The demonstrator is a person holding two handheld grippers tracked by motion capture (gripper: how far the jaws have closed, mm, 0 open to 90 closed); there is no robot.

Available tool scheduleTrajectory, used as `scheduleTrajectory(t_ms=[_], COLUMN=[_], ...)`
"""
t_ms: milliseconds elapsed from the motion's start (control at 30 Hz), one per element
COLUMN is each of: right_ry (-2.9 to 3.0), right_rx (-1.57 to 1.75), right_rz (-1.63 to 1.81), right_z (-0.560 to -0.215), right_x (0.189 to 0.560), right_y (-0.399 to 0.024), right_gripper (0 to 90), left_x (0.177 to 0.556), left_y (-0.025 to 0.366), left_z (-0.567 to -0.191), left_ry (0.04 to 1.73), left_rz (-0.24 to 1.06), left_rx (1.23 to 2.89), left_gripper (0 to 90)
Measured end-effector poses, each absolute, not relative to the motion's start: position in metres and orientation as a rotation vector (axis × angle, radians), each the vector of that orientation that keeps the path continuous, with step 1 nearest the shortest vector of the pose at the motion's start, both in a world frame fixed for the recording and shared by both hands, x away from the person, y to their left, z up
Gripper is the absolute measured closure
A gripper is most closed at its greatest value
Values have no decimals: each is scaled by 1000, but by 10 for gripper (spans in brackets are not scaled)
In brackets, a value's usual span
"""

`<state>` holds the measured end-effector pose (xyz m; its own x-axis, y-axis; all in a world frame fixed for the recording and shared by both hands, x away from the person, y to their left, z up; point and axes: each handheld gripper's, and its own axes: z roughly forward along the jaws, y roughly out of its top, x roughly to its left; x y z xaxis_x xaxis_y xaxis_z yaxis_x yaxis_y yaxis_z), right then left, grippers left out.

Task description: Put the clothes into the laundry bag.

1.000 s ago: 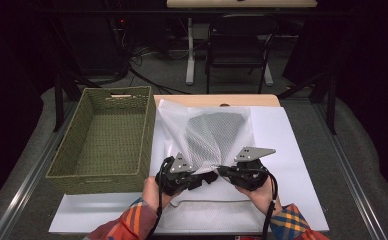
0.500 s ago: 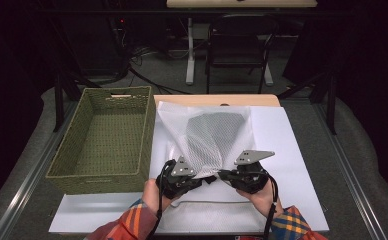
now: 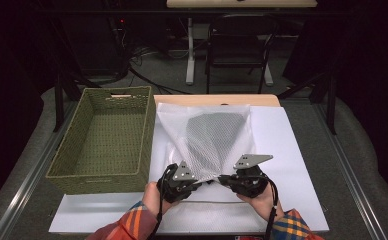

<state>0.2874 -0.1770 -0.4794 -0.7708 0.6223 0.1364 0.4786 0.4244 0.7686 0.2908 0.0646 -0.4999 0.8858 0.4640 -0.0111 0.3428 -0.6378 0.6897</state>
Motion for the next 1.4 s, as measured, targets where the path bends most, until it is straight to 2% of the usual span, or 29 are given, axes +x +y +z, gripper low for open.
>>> scheduleTrajectory(t_ms=[1167, 1400], right_ry=[2688, 2699], right_rx=[1000, 1003], right_rz=[1090, 1067], right_z=[-518, -521], right_x=[293, 294], right_y=[-172, -170], right_gripper=[891, 891], left_x=[294, 296], left_y=[59, 62], left_z=[-524, -518], left_ry=[579, 565], left_rz=[73, 36], left_rx=[2467, 2437], left_gripper=[878, 806])
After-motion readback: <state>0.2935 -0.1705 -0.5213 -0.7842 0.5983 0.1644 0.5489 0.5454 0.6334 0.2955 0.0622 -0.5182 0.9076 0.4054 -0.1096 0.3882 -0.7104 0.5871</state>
